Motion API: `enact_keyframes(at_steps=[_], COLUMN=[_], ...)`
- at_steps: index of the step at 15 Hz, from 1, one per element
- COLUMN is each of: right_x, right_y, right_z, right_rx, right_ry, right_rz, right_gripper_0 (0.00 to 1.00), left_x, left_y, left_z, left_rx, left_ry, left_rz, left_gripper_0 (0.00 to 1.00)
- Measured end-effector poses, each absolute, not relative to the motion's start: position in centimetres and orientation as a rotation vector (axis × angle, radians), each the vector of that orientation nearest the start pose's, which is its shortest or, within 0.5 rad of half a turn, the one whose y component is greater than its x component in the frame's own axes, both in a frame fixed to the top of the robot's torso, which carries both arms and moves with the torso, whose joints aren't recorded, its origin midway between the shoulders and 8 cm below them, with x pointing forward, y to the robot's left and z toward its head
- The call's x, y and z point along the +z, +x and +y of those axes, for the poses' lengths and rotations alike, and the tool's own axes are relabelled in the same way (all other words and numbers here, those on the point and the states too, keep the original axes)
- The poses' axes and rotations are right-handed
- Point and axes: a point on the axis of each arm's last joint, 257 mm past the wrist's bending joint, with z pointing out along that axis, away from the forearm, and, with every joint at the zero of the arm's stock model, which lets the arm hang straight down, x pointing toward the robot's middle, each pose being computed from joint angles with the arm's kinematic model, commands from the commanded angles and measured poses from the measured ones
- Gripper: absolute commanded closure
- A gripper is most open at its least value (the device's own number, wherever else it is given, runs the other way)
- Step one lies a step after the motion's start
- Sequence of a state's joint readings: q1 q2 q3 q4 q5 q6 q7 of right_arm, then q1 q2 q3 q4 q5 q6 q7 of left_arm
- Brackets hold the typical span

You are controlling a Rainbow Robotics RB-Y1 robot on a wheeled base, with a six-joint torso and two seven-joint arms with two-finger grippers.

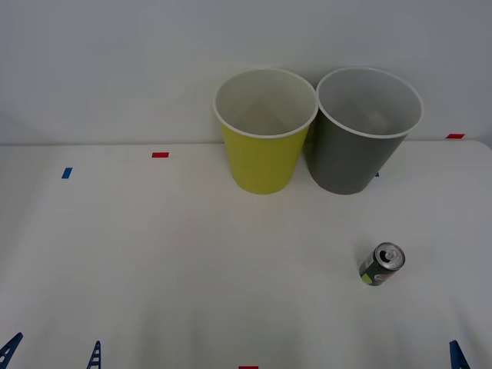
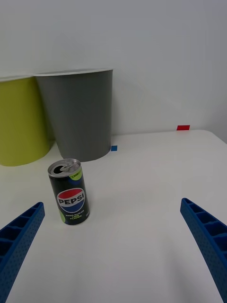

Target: Put cans in the gray bin and PET bottles in the light green bin.

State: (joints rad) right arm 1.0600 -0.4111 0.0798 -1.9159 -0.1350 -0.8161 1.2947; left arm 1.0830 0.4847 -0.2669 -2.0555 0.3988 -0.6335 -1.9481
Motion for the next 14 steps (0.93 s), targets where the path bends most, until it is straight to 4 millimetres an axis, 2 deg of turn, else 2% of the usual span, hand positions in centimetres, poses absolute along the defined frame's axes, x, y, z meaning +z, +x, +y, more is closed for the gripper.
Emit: enact_keyframes(at_steps=[14], right_x=[-23.17], right_y=[20.22], right_z=[-32.65], right_rx=[0.073], right_ry=[0.033], right_rz=[1.482], right_gripper_0=[0.0], left_x=[-24.91], left_y=[21.02], left_z=[28.62], left_rx=[0.177], left_ry=[0.188], left_rz=[1.606], left_gripper_0=[0.0])
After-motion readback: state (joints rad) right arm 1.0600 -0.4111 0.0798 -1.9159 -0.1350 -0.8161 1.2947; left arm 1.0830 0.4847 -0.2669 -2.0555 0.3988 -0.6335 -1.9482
